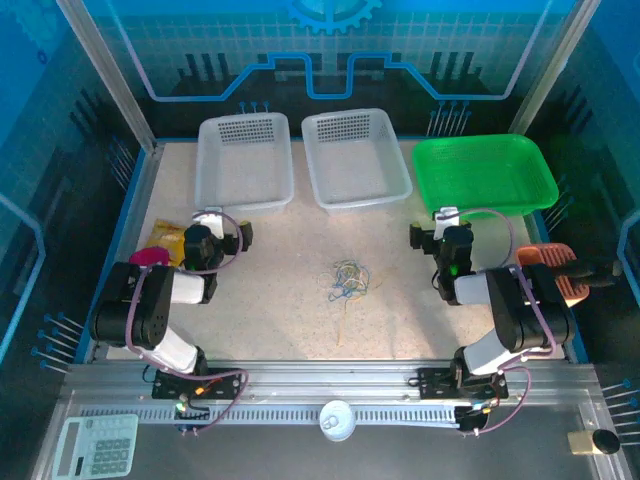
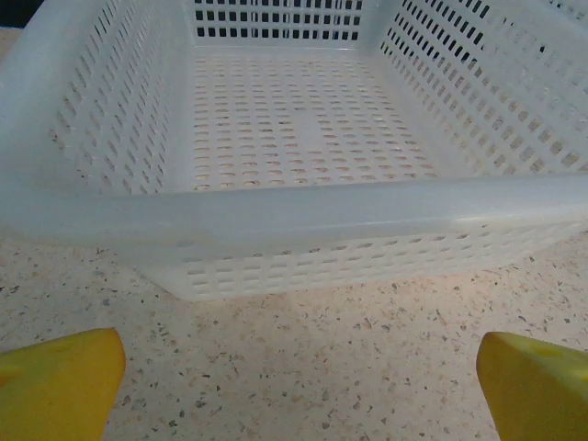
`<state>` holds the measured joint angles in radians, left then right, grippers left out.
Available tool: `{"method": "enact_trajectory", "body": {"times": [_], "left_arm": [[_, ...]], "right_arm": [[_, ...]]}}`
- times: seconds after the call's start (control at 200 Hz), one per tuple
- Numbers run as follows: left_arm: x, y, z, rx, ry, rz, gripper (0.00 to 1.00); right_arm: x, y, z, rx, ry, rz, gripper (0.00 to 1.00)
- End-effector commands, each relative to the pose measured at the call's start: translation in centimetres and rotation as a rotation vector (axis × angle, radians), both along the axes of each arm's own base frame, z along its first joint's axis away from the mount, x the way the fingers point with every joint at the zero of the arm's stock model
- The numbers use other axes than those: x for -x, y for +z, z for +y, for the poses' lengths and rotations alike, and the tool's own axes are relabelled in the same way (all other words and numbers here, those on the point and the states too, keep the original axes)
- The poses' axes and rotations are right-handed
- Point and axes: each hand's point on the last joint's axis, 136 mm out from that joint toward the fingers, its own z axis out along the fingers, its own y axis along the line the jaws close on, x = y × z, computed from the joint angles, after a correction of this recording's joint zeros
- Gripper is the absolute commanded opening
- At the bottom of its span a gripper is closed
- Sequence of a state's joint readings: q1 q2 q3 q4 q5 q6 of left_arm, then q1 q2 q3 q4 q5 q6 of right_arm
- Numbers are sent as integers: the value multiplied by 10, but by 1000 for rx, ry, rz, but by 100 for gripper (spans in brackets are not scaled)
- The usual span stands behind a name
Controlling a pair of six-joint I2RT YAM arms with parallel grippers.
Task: Untangle the cables
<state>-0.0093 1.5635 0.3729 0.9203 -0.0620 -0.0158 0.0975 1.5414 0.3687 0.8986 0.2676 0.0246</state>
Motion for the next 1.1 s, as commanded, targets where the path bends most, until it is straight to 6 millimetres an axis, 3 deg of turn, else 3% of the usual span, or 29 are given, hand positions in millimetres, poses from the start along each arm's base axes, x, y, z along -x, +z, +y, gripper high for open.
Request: {"method": "enact_trajectory", "body": {"times": [0.0, 0.9, 1.095], "left_arm": [[-4, 9, 1, -18, -8, -26, 99], [-4, 10, 4, -19, 9, -29, 99], [3, 25, 8, -19, 34, -62, 99]], "right_arm": [[-6, 11, 4, 3, 18, -32, 100], [-6, 11, 4, -2, 20, -32, 100], [3, 28, 13, 31, 54, -78, 100]]}}
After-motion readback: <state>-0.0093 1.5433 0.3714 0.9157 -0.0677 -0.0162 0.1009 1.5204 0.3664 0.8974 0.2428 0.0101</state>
